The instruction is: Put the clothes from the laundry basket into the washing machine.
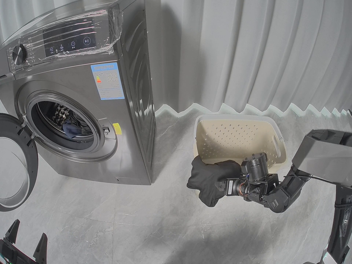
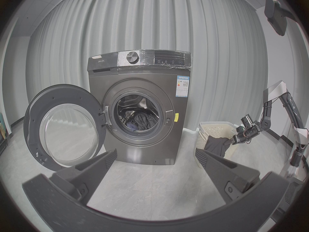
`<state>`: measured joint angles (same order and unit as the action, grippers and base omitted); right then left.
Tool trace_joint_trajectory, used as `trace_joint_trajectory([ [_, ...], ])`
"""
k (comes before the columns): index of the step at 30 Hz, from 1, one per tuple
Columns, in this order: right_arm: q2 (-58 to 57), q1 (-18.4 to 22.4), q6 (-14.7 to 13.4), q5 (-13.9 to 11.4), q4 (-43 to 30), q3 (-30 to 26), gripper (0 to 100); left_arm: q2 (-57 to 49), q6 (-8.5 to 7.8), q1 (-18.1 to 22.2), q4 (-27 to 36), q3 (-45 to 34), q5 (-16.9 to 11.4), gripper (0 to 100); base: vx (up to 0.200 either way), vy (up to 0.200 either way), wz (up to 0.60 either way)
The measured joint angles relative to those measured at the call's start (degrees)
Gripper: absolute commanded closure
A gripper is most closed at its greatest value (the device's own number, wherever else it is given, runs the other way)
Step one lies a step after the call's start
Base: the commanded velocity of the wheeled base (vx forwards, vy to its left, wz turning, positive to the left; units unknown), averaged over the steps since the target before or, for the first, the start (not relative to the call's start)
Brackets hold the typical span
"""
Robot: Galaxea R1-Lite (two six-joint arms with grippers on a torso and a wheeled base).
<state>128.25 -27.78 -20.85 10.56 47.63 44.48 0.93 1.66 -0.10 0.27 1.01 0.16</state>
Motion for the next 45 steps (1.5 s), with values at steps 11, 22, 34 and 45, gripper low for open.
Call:
trace_joint_trajectory([
  [11,4.9,0.7,-1.4,0.5,0.0,6.0,0,0.0,0.00,0.0,0.0,0.0,0.0,0,0.000,0.000,0.00],
  [22,8.1,0.6,-5.0,1.6,1.3,9.4,0,0.0,0.17,0.0,0.0,0.0,0.4,0,0.000,0.000,0.00],
  [34,10.0,-0.1,-4.9,1.8,6.0,9.1,100,0.0,0.17,0.0,0.0,0.0,0.4,0,0.000,0.000,0.00],
  [45,6.2,-2.2,-3.1,3.4,10.6,3.3,100,0.0,0.22,0.0,0.0,0.0,0.4,0,0.000,0.000,0.00],
])
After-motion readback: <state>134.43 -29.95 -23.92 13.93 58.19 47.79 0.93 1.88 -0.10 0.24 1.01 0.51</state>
